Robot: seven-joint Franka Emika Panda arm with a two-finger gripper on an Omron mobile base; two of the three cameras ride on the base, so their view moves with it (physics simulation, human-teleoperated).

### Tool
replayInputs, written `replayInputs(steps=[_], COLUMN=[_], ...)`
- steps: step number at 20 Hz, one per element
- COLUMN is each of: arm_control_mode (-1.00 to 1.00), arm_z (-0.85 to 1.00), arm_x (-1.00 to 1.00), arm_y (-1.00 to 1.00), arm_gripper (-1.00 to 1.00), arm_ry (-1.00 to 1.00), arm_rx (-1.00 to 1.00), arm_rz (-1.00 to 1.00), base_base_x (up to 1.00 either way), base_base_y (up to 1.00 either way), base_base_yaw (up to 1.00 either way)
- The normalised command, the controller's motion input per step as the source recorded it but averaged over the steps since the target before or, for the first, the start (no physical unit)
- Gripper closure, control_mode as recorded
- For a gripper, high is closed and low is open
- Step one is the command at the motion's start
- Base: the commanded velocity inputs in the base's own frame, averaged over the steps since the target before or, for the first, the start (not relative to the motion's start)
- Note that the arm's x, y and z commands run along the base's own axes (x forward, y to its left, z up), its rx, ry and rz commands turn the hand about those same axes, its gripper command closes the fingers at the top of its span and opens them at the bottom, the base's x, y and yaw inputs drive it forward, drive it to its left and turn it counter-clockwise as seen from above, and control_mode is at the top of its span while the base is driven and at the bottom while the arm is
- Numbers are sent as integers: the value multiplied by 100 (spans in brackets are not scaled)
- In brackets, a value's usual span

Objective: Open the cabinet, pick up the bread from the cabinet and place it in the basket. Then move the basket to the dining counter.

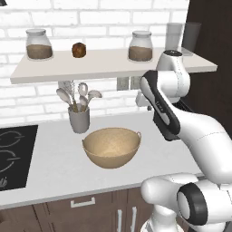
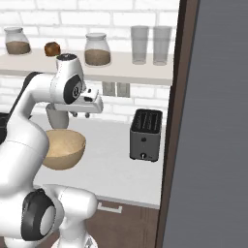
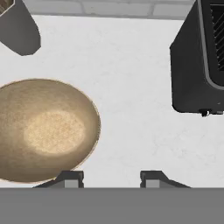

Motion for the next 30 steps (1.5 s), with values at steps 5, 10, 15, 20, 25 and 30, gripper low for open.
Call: replayInputs(steps=[5,10,15,20,25,30], arm_control_mode=[-100,-100,-100,-100,-100,-100], arm_z=[0,27,87,100,100,69], arm_x=[-23,-30,-5,15,32,76], arm_y=[39,74,49,70,77,7], arm_gripper=[-100,-100,-100,-100,-100,-100], arm_ry=[-7,-31,-37,-31,-10,15], arm_rx=[-1,-1,18,7,-7,-6], arm_rz=[-1,-9,0,3,20,5], base_base_x=[0,0,0,0,0,0], base_base_y=[0,0,0,0,0,0], base_base_yaw=[0,0,0,0,0,0])
